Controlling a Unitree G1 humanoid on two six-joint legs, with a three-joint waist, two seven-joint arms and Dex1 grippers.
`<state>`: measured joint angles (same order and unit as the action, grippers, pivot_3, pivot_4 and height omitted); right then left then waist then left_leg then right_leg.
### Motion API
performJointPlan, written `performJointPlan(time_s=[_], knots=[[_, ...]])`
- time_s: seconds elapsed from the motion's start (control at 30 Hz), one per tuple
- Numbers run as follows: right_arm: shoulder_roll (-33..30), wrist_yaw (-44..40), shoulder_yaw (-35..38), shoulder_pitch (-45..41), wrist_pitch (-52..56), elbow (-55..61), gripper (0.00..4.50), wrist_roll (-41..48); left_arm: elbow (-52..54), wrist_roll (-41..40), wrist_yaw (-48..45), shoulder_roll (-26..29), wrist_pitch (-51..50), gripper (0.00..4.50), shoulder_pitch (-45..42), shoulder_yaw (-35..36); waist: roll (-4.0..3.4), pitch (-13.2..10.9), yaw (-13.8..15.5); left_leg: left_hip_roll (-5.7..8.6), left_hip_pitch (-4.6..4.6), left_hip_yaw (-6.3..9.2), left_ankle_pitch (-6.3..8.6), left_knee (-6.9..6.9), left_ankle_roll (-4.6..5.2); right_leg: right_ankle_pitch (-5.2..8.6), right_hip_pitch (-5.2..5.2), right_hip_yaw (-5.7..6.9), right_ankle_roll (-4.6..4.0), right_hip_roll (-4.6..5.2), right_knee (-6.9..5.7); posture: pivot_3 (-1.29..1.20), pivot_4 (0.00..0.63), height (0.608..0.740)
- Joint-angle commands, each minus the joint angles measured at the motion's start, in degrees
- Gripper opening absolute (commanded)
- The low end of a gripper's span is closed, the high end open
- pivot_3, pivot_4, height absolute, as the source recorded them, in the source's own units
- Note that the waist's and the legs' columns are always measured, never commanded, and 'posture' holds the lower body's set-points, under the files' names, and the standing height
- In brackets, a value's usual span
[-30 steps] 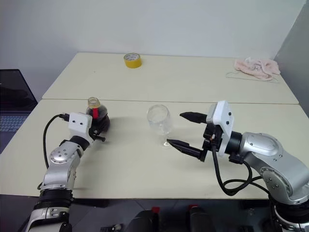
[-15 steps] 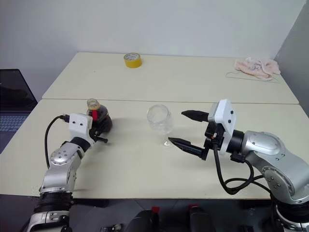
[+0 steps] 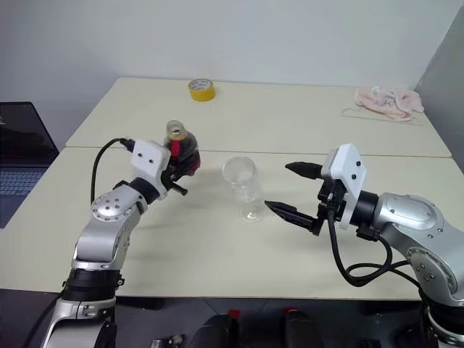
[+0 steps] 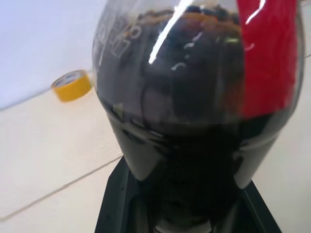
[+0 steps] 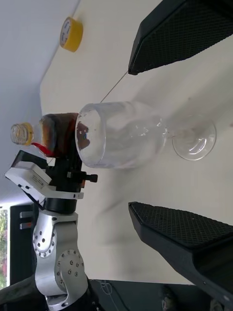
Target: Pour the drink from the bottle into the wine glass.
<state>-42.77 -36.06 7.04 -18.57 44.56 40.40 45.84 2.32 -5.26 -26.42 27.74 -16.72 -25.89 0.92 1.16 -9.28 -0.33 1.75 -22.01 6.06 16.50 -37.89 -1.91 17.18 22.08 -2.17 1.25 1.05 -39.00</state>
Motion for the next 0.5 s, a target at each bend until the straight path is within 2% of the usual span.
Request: performJointPlan(time_s=[0.03, 0.5], knots=[[-0.2, 1.9, 0.0, -0.6, 0.5, 3.0, 4.50, 0.5, 0.7, 3.3, -2.3, 2.3, 5.4, 0.75, -4.8, -2.5, 0.01, 0.0, 0.1, 0.00, -0.01, 0.01, 0.00, -0.01, 0.00, 0.00, 0.00, 0.01, 0.00, 0.00, 0.00, 0.00, 0.150, 0.740], [2.3, 8.0, -3.7, -6.8, 4.1, 3.7, 4.50, 1.2, -6.4, 12.4, -3.6, 6.8, 21.7, 0.75, -10.5, -5.3, 0.01, 0.0, 0.0, 0.01, -0.05, -0.02, -0.01, 0.00, -0.01, 0.00, 0.07, -0.03, 0.00, 0.00, 0.01, 0.00, 0.150, 0.740]])
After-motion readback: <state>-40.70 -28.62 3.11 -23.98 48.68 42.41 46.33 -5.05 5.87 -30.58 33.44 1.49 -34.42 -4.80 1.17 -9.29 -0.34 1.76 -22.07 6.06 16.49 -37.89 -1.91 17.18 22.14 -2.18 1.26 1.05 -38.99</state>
